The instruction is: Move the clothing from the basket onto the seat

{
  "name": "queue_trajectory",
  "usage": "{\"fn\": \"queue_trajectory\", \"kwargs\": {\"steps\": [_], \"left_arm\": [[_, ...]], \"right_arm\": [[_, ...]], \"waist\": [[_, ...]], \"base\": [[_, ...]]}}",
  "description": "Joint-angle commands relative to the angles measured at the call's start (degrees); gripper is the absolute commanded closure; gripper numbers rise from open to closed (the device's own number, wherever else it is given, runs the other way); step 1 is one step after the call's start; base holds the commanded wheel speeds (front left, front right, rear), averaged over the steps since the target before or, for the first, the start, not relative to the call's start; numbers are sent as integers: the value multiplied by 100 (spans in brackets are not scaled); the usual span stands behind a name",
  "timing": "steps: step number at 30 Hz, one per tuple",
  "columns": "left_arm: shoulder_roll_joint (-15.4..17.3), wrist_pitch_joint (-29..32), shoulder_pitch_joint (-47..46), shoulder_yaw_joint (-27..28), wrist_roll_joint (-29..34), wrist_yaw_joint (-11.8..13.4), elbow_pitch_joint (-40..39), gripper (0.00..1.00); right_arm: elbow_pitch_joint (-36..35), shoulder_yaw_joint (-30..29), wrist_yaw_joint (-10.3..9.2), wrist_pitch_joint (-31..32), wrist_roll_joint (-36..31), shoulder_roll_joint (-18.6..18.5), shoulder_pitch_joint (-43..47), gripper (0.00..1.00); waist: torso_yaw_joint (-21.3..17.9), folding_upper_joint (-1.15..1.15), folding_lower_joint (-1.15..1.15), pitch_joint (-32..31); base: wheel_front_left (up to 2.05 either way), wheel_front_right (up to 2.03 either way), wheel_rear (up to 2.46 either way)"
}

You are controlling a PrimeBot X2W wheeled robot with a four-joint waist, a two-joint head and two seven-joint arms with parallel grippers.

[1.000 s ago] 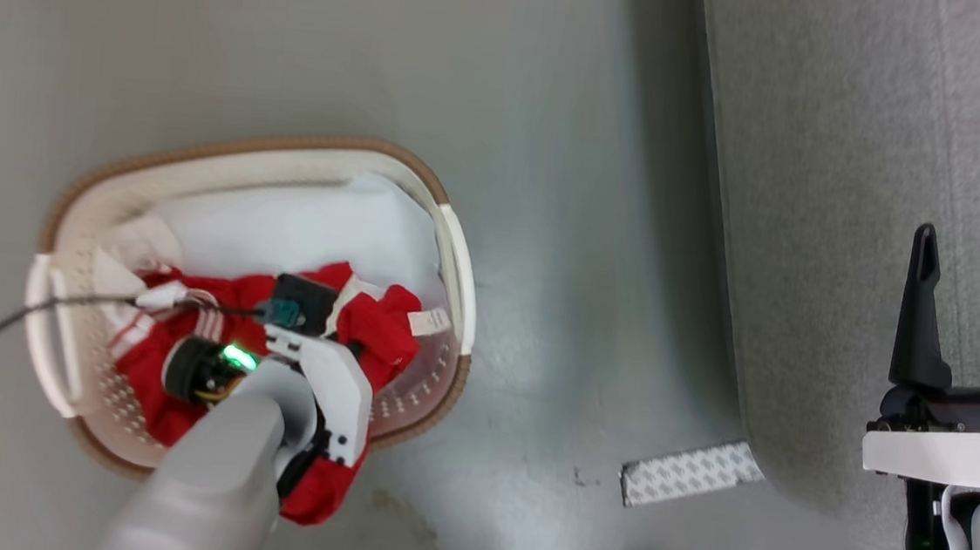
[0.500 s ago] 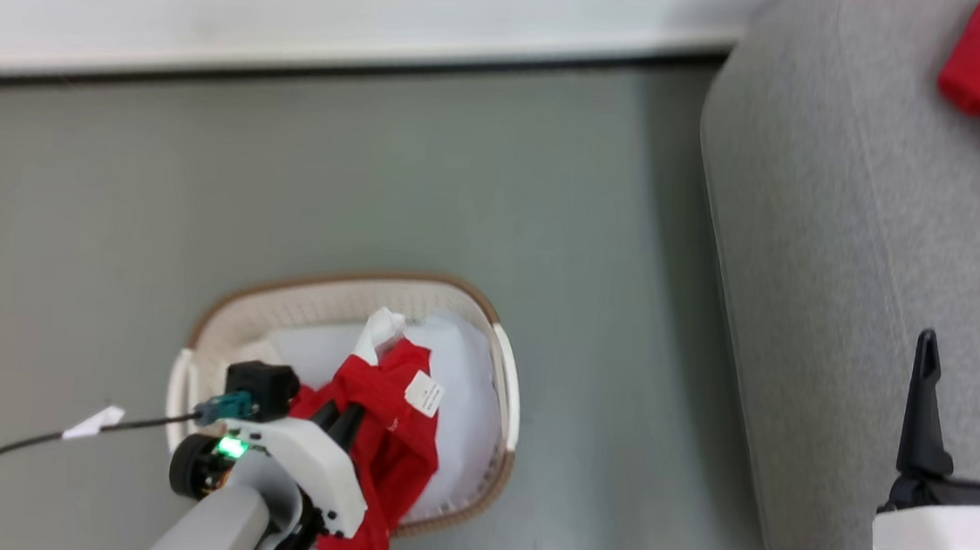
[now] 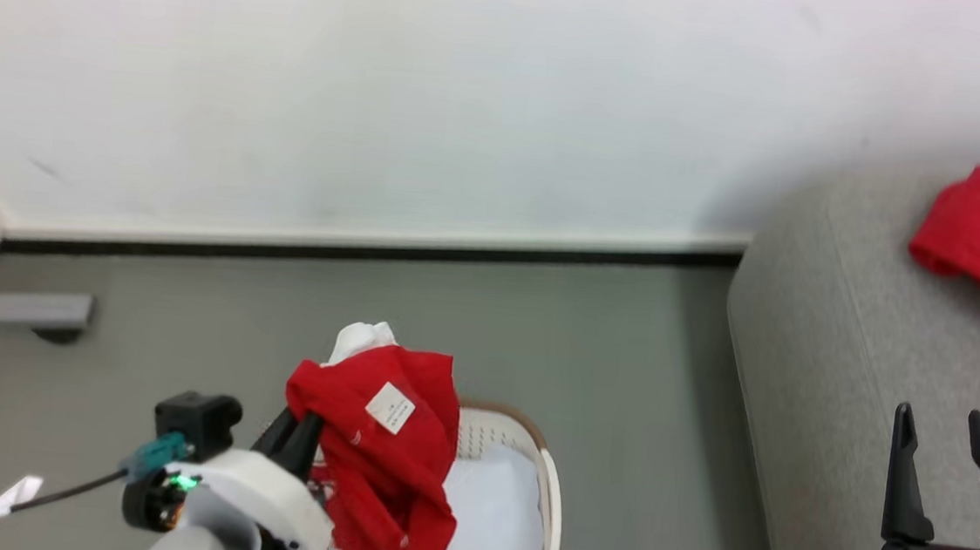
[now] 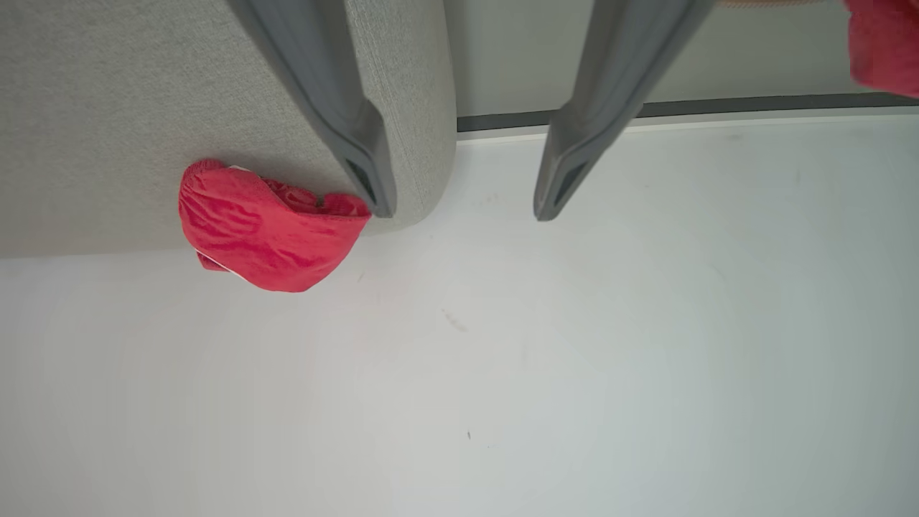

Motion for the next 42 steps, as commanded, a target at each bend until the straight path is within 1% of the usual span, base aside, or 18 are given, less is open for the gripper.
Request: {"fn": "queue_trajectory", "kwargs": {"steps": [1, 6, 12, 17, 20, 24, 27, 29, 32, 36, 38, 42], "left_arm": [[101, 22, 177, 26, 24, 78, -169, 100], [413, 187, 743, 127, -48, 406, -1070, 100], [764, 418, 1162, 312, -87, 789, -2033, 100], [954, 596, 1273, 385, -55, 970, -2609, 100], [1021, 698, 1271, 375, -25, 1021, -2924, 100], [1058, 920, 1090, 278, -6, 997, -3371, 100], [1094, 1114, 943, 151, 15, 916, -3619, 100], [1106, 1240, 822, 39, 67, 846, -3712, 100], [1000, 1384, 590, -154, 98, 704, -3733, 100], [791, 1528, 266, -500, 182, 457, -3595, 100], [681, 1589, 116, -696, 213, 337, -3510, 100], [528, 1705, -110, -1042, 383, 110, -3373, 100]], "right_arm": [[18, 5, -13, 5, -35, -14, 101, 0], [61, 55, -13, 5, -153, -17, 349, 0], [-16, 144, -13, 5, -239, -14, 488, 0], [-125, 369, -13, 5, -280, -14, 418, 0], [-192, 685, -13, 6, -321, -12, 336, 0], [-306, 1452, -13, 45, -111, -171, 99, 0], [-475, 2326, -13, 237, 147, -423, -188, 0], [-605, 2915, -13, 401, 357, -662, -452, 0], [-789, 3798, -13, 650, 708, -993, -899, 0], [-906, 4751, -13, 911, 1135, -1352, -1489, 0], [-940, 5127, -13, 985, 1330, -1511, -1761, 0], [-918, 5659, -13, 1060, 1514, -1781, -2190, 0]], "waist": [[177, 0, 2, -347], [221, 0, 2, -801], [249, 0, 2, -987], [258, 0, 2, -1021], [264, 0, 2, -1023], [286, 0, 2, -1004], [299, 0, 2, -987], [308, 0, 2, -969], [343, 0, 2, -922], [404, 0, 2, -886], [429, 0, 2, -889], [452, 0, 2, -890]], "base": [[0, 0, 0], [0, 0, 0], [0, 0, 0], [0, 0, 0], [0, 0, 0], [0, 0, 0], [0, 0, 0], [0, 0, 0], [0, 0, 0], [0, 0, 0], [0, 0, 0], [0, 0, 0]]}}
